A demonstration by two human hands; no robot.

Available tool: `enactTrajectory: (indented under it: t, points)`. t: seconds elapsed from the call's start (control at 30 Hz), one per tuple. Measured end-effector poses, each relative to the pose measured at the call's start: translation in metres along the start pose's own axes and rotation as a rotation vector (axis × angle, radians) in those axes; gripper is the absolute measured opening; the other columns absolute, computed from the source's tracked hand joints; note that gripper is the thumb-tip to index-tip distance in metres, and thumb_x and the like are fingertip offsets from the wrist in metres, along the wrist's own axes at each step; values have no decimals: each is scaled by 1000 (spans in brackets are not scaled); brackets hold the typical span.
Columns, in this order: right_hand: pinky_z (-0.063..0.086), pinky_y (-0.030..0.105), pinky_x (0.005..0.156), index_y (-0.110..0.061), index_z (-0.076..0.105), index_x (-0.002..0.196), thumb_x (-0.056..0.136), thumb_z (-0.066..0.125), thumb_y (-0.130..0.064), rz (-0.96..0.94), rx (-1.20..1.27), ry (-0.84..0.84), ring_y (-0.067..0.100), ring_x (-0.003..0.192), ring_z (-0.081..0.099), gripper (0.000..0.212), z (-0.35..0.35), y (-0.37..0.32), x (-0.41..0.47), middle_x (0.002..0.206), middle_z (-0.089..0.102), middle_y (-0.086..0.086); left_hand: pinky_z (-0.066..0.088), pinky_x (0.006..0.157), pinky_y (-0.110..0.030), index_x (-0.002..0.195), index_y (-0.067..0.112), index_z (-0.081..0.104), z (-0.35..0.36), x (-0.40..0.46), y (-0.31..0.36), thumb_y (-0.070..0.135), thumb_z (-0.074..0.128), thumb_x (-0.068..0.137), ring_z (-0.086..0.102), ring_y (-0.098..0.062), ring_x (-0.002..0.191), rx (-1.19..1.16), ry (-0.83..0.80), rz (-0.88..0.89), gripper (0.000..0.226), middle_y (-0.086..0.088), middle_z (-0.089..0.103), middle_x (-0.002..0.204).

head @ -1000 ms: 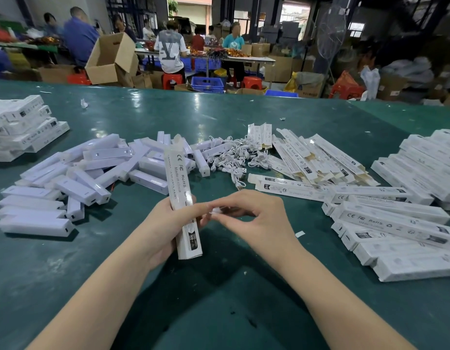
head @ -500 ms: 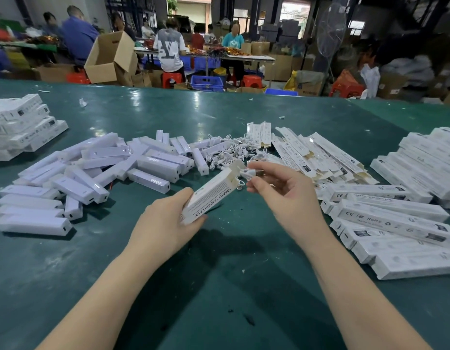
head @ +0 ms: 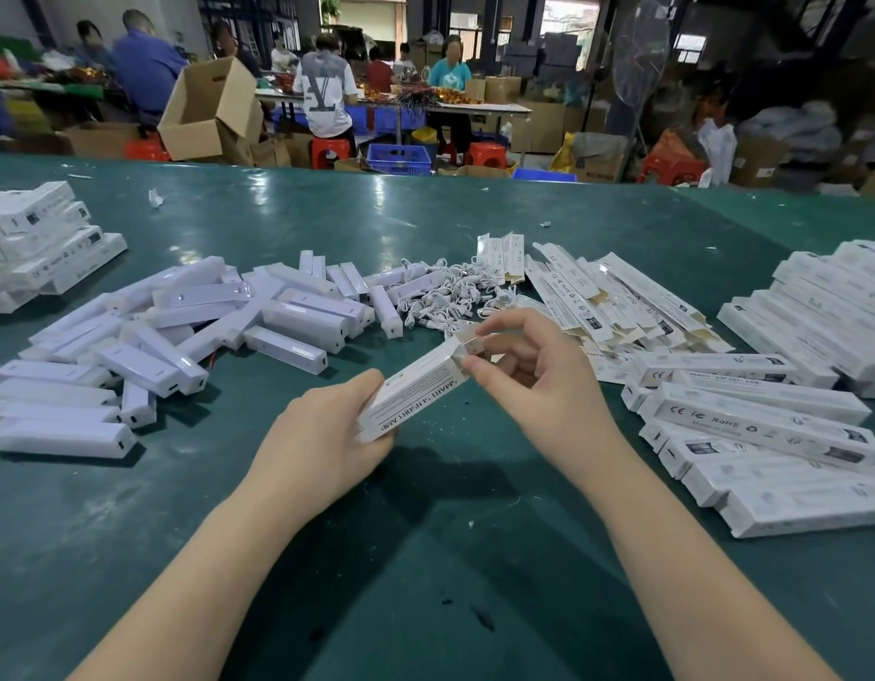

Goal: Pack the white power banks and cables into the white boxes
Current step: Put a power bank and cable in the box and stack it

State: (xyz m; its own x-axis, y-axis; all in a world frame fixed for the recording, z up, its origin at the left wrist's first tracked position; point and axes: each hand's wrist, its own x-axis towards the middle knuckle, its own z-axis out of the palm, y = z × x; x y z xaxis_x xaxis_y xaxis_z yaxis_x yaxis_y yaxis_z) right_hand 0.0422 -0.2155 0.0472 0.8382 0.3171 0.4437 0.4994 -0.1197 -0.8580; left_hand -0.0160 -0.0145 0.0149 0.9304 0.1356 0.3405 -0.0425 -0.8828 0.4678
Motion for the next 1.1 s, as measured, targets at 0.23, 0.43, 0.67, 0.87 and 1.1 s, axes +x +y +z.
enactTrajectory:
  t: [0.23, 0.43, 0.67, 0.87, 1.1]
  points:
    - [48, 24, 65, -31, 75, 85, 86, 74, -18, 2, -58, 38, 4, 66, 54, 14, 2, -1, -1, 83, 68, -13, 49, 57, -35, 79, 27, 42, 2, 0, 2, 35, 66, 80, 52, -12, 63, -44, 24, 3, 26, 8, 54, 65]
    - [48, 25, 77, -29, 71, 97, 94, 58, -14, -13, 0, -56, 3, 94, 55, 19, 8, -9, -5, 108, 56, -2, 47, 58, -35, 78, 25, 43, 3, 0, 4, 33, 66, 80, 51, -14, 62, -113, 26, -21, 25, 8, 54, 65]
    - [56, 44, 74, -28, 71, 96, 90, 65, -2, -99, 21, 70, 15, 80, 62, 27, 7, -8, -5, 97, 63, 1, 45, 55, -31, 81, 27, 47, 2, -3, 5, 31, 68, 80, 47, -11, 61, -227, 0, 2, 21, 12, 56, 71]
    - [48, 13, 83, -37, 71, 94, 90, 63, -15, -114, -10, 43, 5, 114, 52, 24, 13, -5, -8, 121, 50, -3, 40, 52, -27, 78, 29, 45, 3, -1, 6, 30, 68, 81, 48, -9, 63, -225, 23, -42, 23, 16, 56, 71]
    - [45, 21, 103, -19, 64, 125, 94, 51, -11, -178, 42, -63, 0, 130, 49, 35, 24, -11, -16, 137, 57, -6, 44, 57, -24, 82, 24, 51, 2, -1, 3, 26, 68, 82, 54, -12, 67, -322, 43, -30, 17, 10, 60, 73]
